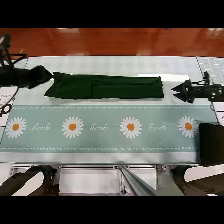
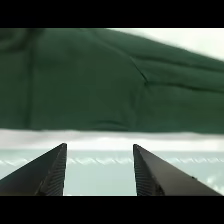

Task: Fold the shirts.

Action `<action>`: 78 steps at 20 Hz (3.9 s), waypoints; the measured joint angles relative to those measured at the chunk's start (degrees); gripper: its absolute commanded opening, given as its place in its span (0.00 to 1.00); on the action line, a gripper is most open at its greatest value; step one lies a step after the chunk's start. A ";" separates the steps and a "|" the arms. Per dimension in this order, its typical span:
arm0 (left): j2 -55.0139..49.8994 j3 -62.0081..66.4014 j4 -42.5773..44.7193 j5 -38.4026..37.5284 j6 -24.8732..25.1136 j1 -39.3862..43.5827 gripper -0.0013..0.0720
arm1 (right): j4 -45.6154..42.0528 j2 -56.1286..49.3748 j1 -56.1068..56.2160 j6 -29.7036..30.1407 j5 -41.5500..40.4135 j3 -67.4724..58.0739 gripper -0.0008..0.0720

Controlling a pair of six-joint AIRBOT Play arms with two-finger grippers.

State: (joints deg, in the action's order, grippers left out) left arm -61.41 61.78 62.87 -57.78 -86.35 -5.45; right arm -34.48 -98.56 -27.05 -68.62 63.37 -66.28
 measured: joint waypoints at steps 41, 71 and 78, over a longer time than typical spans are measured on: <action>-38.29 21.53 -9.60 3.43 -0.26 55.91 0.05 | -17.14 75.49 15.21 -20.22 19.63 11.58 0.04; 18.51 -22.08 -5.31 -0.61 1.01 5.99 0.05 | 7.32 1.57 48.78 -7.54 -13.35 -19.78 0.04; 18.78 -25.00 -6.03 1.53 1.03 5.88 0.05 | 6.08 -3.15 51.98 -9.33 -13.11 -22.03 0.58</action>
State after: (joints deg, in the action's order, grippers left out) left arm -42.63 36.77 56.84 -56.25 -85.32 0.43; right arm -28.40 -101.71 24.93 -77.95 50.26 -88.31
